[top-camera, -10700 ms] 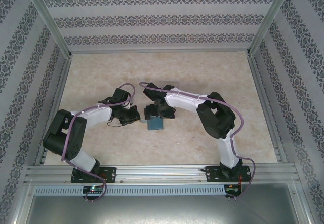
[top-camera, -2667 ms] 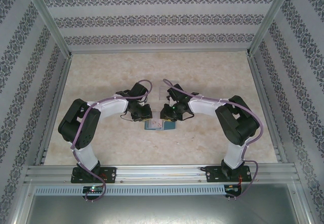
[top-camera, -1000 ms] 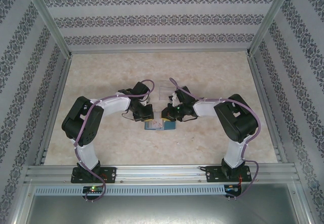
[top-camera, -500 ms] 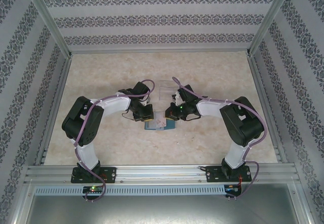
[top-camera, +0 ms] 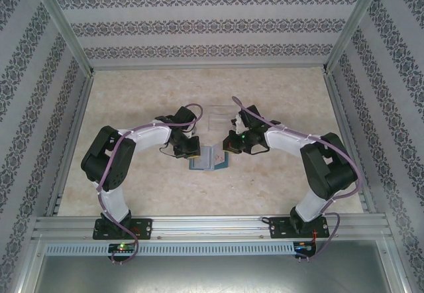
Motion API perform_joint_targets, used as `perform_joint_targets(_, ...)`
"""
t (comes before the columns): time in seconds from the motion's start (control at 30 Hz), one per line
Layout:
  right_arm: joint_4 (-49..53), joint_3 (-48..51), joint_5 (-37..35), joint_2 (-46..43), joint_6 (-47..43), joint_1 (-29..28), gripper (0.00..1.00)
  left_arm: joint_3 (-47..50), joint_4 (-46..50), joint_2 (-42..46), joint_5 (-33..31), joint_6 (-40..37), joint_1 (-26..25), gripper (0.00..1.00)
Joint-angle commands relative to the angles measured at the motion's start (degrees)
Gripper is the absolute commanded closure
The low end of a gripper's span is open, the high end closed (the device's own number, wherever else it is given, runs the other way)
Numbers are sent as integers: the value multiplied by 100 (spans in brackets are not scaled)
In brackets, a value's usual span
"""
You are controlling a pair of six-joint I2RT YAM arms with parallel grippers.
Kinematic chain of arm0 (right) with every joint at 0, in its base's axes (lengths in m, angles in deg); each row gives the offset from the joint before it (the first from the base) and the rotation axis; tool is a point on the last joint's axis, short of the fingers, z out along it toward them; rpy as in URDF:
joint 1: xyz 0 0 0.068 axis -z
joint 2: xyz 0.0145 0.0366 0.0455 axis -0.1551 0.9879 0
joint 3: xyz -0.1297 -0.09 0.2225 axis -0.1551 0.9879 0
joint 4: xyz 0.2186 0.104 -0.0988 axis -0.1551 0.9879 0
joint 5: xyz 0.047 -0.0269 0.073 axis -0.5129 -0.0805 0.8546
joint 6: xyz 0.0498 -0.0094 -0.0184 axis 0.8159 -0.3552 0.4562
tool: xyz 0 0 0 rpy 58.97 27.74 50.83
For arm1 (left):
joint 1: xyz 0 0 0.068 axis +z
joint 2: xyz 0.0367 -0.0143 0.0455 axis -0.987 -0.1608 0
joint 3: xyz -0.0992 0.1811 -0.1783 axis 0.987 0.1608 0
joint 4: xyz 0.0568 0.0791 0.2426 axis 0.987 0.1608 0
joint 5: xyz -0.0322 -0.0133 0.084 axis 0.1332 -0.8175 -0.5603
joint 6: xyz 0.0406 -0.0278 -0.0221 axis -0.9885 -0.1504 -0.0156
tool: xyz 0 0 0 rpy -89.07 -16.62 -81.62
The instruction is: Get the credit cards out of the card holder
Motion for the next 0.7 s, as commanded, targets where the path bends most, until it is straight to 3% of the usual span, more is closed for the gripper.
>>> perform_joint_targets(0.0, 427, -244, -123, -257, -281, 122, 98, -35, 512, -39, -449, -151, -17, 90)
perform_joint_targets(0.33, 1046, -578, -231, -751, -778, 695, 98, -120, 559, 158, -448, -126, -11, 89)
perform_joint_targets(0.5, 1587, -1318, -695, -586, -1920, 736, 100, -338, 621, 220, -484, -155, -12, 83)
perform_joint_targets(0.67, 2296, -2274, -1074, -128, -3700, 699, 100, -402, 620, 236, -507, -166, -5, 82)
